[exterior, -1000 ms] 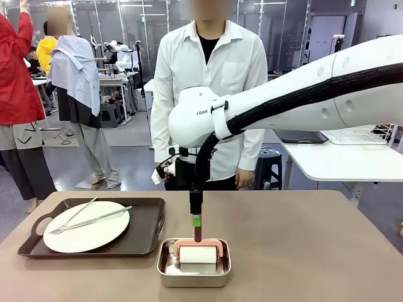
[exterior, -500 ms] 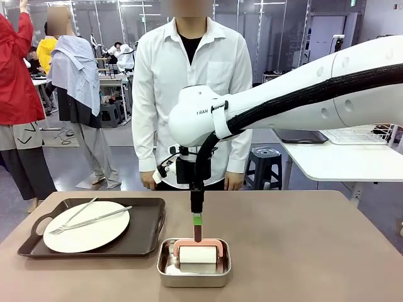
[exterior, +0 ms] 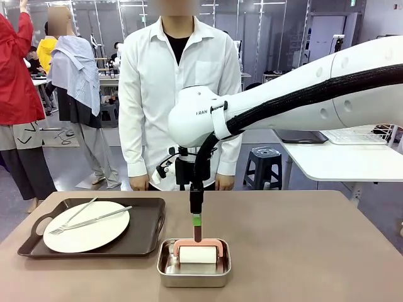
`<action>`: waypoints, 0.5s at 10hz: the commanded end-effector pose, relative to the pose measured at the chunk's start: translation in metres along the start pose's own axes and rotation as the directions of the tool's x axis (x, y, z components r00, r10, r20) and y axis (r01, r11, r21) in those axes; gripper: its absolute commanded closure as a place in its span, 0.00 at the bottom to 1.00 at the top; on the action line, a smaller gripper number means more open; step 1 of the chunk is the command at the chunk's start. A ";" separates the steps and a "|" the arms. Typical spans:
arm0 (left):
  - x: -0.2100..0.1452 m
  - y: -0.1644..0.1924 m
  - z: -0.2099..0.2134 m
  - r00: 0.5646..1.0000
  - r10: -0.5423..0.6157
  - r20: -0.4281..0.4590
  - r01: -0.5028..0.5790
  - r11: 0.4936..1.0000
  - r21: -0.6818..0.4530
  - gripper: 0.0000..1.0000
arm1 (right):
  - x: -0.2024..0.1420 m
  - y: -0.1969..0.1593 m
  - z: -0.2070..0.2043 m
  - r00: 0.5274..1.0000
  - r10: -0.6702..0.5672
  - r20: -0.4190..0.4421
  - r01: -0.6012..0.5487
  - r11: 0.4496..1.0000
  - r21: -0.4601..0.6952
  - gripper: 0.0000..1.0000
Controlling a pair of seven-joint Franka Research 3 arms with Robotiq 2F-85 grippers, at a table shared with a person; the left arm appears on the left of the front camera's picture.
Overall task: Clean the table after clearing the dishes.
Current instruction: When the right (or left) Handle tray is removed, use the right hand (or left hand) to clean the right (or left) side of the table with the Lint Roller.
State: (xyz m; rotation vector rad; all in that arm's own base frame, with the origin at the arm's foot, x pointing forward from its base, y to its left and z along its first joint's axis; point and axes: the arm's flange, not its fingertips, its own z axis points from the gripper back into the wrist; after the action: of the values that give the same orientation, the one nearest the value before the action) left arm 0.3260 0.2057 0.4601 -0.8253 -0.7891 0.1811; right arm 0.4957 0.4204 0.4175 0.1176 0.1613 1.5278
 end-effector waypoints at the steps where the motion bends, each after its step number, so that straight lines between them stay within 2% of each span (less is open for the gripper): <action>1: 0.000 0.001 0.001 1.000 -0.006 0.009 0.007 1.000 -0.017 0.00 | 0.000 0.000 0.000 1.000 0.000 0.000 0.000 1.000 0.000 0.00; 2: 0.000 0.001 0.001 1.000 -0.006 0.009 0.007 1.000 -0.017 0.00 | -0.023 -0.006 0.026 0.987 -0.104 0.119 0.098 0.994 0.053 0.00; 3: 0.000 0.001 0.001 1.000 -0.006 0.009 0.007 1.000 -0.017 0.00 | -0.058 -0.012 0.055 0.935 -0.236 0.266 0.209 0.970 0.125 0.00; 4: 0.000 0.001 0.001 1.000 -0.006 0.009 0.007 1.000 -0.017 0.00 | -0.107 -0.013 0.081 0.798 -0.390 0.459 0.319 0.920 0.227 0.00; 5: 0.000 0.001 0.001 1.000 -0.006 0.009 0.007 1.000 -0.017 0.00 | -0.154 -0.009 0.092 0.631 -0.515 0.580 0.394 0.857 0.332 0.00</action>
State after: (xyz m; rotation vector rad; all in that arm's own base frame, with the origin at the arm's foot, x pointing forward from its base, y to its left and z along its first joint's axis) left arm 0.3261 0.2055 0.4602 -0.8250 -0.7889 0.1805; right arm 0.5419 0.3181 0.5102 0.5048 -0.0210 1.1601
